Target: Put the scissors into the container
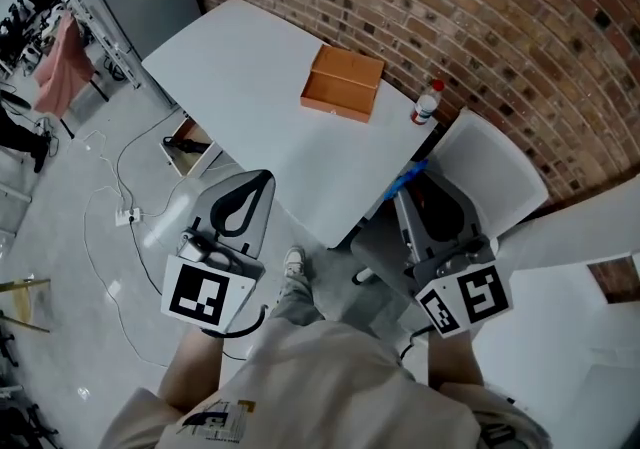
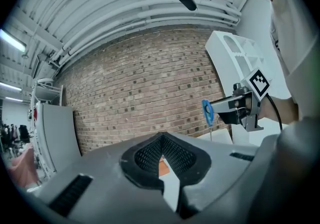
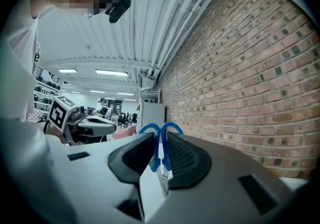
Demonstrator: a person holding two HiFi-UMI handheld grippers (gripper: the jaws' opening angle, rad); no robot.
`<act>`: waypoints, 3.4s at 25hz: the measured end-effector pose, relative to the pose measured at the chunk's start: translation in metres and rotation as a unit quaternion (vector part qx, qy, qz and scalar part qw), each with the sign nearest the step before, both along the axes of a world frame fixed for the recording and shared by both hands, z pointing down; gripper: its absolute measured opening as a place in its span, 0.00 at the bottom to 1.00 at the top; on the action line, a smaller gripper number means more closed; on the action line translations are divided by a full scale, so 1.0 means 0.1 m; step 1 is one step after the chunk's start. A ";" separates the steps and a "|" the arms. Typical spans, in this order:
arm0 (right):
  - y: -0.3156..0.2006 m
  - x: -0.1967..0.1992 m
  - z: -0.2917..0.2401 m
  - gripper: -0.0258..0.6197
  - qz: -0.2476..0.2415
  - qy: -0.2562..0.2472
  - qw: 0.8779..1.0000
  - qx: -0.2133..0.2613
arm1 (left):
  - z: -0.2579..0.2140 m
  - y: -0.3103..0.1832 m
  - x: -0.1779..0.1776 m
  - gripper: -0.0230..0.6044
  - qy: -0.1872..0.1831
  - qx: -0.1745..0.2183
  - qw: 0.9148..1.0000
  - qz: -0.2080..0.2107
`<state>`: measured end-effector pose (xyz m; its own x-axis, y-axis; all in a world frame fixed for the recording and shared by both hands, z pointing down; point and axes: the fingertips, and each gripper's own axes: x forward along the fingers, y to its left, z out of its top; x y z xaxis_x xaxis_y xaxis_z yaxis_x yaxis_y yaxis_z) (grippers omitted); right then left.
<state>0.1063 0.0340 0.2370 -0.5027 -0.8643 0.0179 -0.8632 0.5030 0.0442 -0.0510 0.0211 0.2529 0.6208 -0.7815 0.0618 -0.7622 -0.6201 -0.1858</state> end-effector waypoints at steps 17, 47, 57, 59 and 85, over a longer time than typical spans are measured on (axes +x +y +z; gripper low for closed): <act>-1.88 -0.45 0.12 0.16 0.044 0.049 0.998 -0.026 | 0.15 -1.93 -0.45 0.05 -0.005 -0.023 0.998 0.060; -3.94 -0.52 1.53 0.16 -0.124 0.270 0.938 -0.180 | 1.07 -3.46 0.11 0.05 -0.015 -0.108 0.991 0.071; -4.33 -0.56 2.42 0.16 -0.174 0.354 0.889 -0.233 | 1.75 -3.81 0.26 0.05 -0.038 -0.165 0.984 0.059; -4.39 -0.59 2.63 0.16 -0.184 0.359 0.881 -0.248 | 1.87 -3.88 0.28 0.05 -0.041 -0.174 0.982 0.057; -4.86 -0.69 4.56 0.16 -0.222 0.425 0.805 -0.350 | 3.29 -4.19 0.28 0.05 -0.048 -0.295 0.953 0.039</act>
